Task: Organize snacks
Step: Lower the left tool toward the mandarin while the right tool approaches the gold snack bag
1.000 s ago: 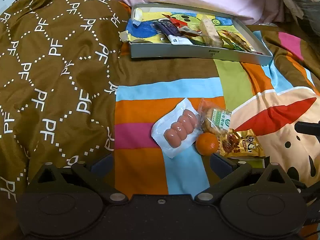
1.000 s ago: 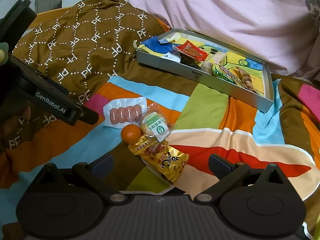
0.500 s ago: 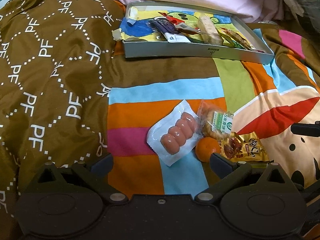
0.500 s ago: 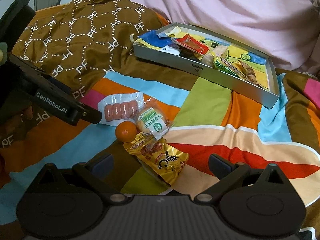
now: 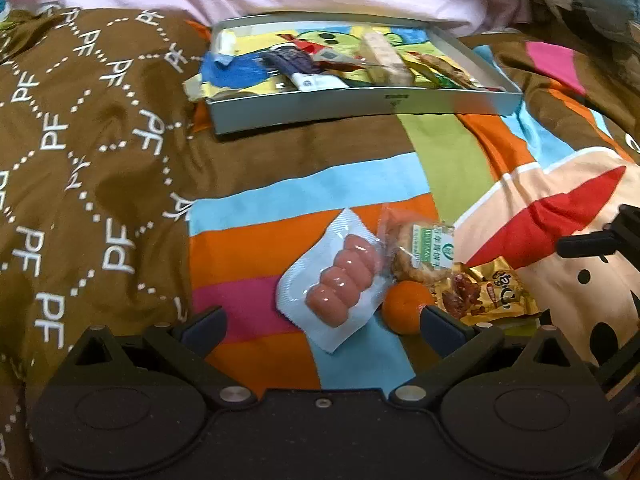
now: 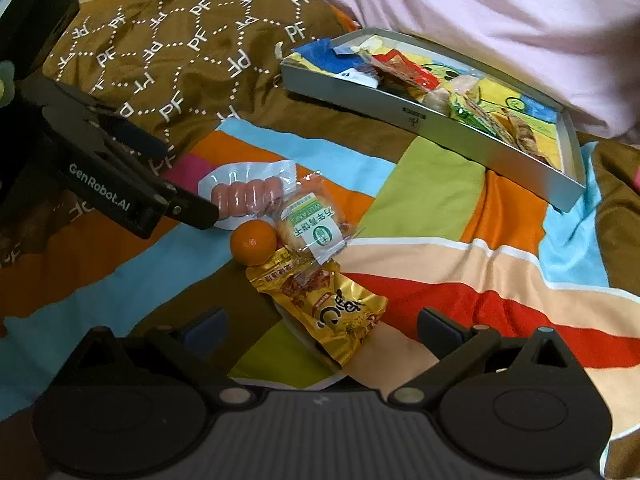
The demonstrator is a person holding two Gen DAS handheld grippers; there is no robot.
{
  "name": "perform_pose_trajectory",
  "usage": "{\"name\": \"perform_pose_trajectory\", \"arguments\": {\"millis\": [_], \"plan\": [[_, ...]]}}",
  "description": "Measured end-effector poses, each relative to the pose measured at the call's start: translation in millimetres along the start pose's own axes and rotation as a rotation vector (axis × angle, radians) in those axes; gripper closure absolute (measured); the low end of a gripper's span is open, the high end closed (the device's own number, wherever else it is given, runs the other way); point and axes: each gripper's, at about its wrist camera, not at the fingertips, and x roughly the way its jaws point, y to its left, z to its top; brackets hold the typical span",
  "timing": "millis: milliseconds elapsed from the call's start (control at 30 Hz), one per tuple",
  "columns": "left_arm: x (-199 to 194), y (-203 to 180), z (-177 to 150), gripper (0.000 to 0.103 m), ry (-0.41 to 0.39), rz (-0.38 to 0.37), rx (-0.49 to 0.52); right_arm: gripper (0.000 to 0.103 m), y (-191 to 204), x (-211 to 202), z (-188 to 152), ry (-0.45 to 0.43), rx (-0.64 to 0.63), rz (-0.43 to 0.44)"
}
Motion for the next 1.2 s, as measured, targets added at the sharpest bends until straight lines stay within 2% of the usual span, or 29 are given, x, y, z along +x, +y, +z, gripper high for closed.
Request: {"name": "perform_pose_trajectory", "arguments": {"millis": [133, 233, 400, 467, 667, 833, 967, 1200], "plan": [[4.0, -1.1, 0.8, 0.001, -0.013, -0.01, 0.034, 0.0, -1.9, 6.9, 2.6, 0.005, -0.02, 0.009], [3.3, -2.8, -2.0, 0.001, -0.026, -0.051, 0.068, 0.0, -2.0, 14.5, 6.0, 0.017, -0.062, 0.026], [1.4, -14.4, -8.5, 0.001, -0.035, -0.105, 0.167, 0.0, 3.4, 31.4, 8.2, 0.047, -0.255, 0.093], [1.8, -17.5, -9.3, 0.001, -0.034, -0.123, 0.178, 0.0, 1.9, 35.2, 9.7, 0.045, -0.286, 0.121], [11.0, -19.9, -6.3, 0.001, -0.006, -0.159, 0.132, 0.001, -15.6, 45.3, 21.2, 0.067, -0.235, 0.186], [16.9, -21.3, -3.1, 0.001, -0.006, -0.148, 0.085, 0.012, -24.0, 47.0, 18.6, 0.079, -0.189, 0.206], [20.3, -23.2, -1.4, 0.004, -0.013, -0.144, 0.08, 0.014, -25.4, 43.0, 14.8, 0.082, -0.17, 0.209], [23.5, -30.0, -1.4, 0.007, -0.012, -0.132, 0.09, 0.027, -27.9, 37.6, 12.1, 0.091, -0.155, 0.221]]}}
